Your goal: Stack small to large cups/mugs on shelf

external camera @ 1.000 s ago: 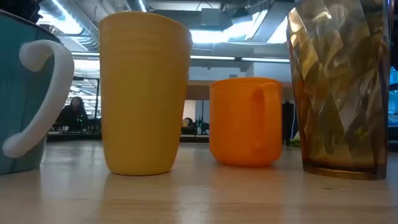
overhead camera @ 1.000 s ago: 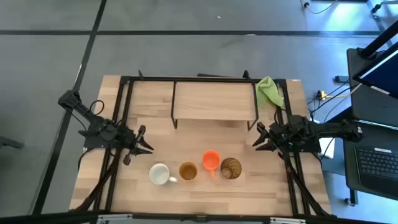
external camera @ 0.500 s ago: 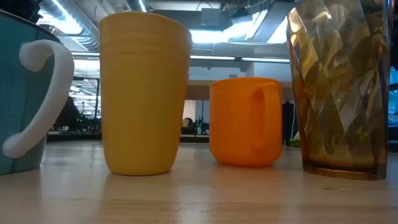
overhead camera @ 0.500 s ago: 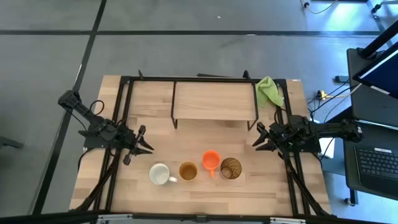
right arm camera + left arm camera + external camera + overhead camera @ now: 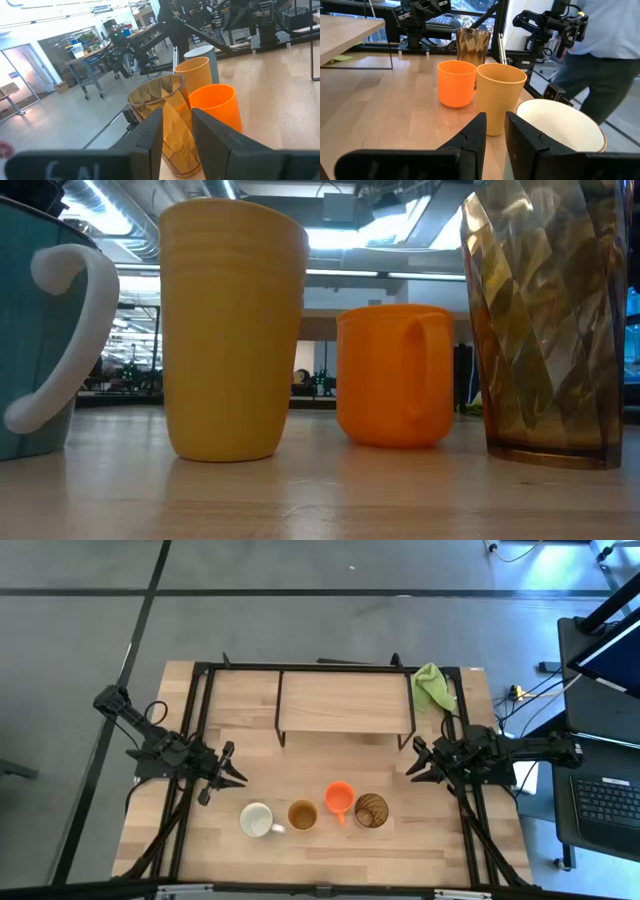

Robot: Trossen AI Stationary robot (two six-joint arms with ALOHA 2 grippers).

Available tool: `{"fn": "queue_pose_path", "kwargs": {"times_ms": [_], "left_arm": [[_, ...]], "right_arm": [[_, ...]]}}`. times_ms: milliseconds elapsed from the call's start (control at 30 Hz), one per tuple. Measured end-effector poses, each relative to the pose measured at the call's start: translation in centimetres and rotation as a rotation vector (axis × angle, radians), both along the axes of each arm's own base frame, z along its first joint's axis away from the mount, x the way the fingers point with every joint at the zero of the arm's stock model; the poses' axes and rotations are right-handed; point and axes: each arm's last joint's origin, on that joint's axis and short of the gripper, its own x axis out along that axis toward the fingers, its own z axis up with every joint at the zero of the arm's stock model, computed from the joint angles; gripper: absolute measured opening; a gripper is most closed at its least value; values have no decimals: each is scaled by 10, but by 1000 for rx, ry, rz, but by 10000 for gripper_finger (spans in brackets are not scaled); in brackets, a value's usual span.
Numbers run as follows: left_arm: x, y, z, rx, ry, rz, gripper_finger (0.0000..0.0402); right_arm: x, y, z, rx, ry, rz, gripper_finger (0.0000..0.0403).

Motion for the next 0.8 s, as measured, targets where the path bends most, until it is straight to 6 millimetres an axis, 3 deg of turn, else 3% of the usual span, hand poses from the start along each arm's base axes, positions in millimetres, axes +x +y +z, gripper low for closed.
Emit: {"fn": "queue_pose_path", "kwargs": {"times_ms": [167, 800], "left_arm": [[0, 0, 0, 0, 0, 0, 64], [0, 0, 0, 0, 0, 0, 64]], "right_arm": [[0, 0, 0, -96, -53, -1, 104], [0, 0, 0, -46, -27, 0, 104]]}}
